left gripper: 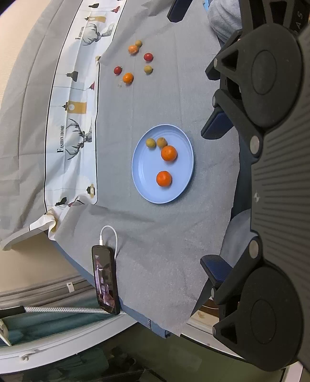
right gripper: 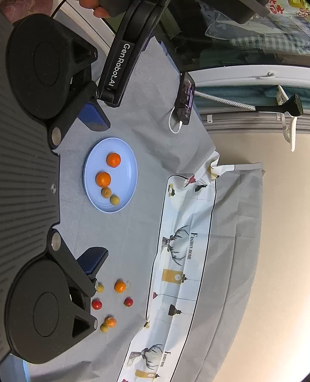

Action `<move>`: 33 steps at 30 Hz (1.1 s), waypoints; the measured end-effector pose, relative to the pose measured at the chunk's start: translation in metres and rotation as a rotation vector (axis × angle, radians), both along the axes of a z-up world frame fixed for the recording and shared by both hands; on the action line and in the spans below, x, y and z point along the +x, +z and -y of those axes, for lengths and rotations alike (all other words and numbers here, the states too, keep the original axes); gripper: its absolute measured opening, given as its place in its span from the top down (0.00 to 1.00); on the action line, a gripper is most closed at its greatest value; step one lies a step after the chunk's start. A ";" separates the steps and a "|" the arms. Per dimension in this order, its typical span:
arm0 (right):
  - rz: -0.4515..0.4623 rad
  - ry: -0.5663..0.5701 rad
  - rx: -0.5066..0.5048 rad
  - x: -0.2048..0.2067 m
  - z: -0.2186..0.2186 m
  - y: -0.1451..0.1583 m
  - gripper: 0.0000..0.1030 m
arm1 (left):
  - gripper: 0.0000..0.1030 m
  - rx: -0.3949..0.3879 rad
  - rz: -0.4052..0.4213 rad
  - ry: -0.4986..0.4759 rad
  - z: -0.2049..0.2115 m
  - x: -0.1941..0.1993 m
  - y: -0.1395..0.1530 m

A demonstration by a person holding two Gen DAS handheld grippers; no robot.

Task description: Organize fruits

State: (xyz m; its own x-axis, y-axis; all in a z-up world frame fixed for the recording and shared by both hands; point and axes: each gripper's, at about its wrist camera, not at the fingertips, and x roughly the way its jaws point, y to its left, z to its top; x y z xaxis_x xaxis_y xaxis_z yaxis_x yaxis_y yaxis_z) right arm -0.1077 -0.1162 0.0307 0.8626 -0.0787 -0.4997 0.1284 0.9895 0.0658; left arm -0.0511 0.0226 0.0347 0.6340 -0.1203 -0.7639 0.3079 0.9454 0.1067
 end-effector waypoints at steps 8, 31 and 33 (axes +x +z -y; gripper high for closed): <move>-0.015 0.002 0.004 0.004 -0.002 -0.002 0.01 | 0.00 0.011 -0.020 -0.002 -0.001 0.007 -0.007; -0.101 0.023 0.056 0.029 0.006 -0.024 0.01 | 0.00 0.065 -0.095 0.001 0.005 0.032 -0.033; -0.108 0.024 0.062 0.032 0.007 -0.026 0.01 | 0.00 0.070 -0.102 0.002 0.007 0.036 -0.034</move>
State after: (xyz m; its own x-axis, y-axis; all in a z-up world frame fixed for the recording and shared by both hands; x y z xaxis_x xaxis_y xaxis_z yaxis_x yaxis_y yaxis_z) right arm -0.0761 -0.1229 0.0045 0.8047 -0.0248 -0.5931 0.1145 0.9869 0.1140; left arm -0.0155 0.0153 0.0004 0.5524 -0.0635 -0.8311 0.3188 0.9374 0.1402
